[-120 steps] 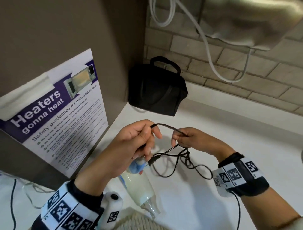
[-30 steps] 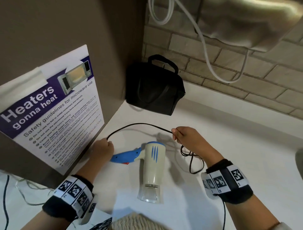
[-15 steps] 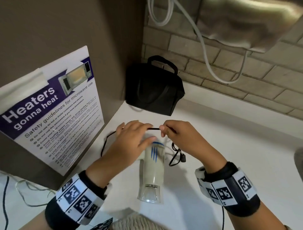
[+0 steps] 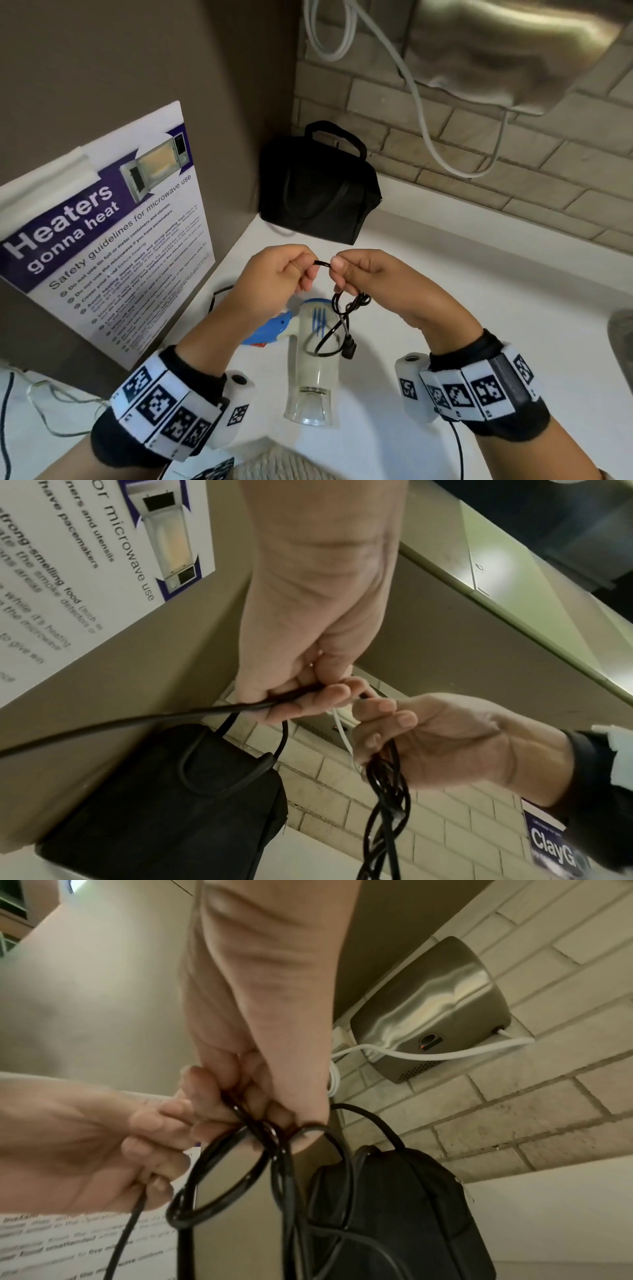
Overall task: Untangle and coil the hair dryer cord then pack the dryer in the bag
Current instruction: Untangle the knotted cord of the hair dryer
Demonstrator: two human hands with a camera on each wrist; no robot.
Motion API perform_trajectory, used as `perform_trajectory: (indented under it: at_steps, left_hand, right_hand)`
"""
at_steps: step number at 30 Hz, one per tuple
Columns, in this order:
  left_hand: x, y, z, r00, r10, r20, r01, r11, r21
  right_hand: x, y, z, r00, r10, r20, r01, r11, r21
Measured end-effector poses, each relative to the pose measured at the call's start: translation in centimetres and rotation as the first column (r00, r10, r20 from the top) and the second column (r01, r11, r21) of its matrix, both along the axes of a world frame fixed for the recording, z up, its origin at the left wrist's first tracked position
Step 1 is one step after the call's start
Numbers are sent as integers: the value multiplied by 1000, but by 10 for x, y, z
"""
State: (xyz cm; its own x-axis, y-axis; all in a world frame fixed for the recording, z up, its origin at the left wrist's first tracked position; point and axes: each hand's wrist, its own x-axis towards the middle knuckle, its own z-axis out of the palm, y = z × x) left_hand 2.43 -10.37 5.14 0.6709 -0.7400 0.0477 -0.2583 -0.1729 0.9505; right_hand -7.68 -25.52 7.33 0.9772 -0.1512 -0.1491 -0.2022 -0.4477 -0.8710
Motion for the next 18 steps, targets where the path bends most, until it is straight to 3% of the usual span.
perform_trajectory:
  at_steps: [9, 13, 18]
  left_hand:
    - [18, 6, 1, 959, 122, -256, -190, 947, -259]
    - [33, 10, 3, 864, 133, -486, -332, 877, -349]
    - [42, 15, 6, 794, 120, -596, -416, 822, -390]
  right_hand:
    - [-3, -5, -7, 1000, 10, -28, -13, 995, -101]
    - [-8, -11, -18, 997, -20, -80, 8, 990, -142]
    - [-13, -16, -31, 990, -36, -134, 5, 974, -226]
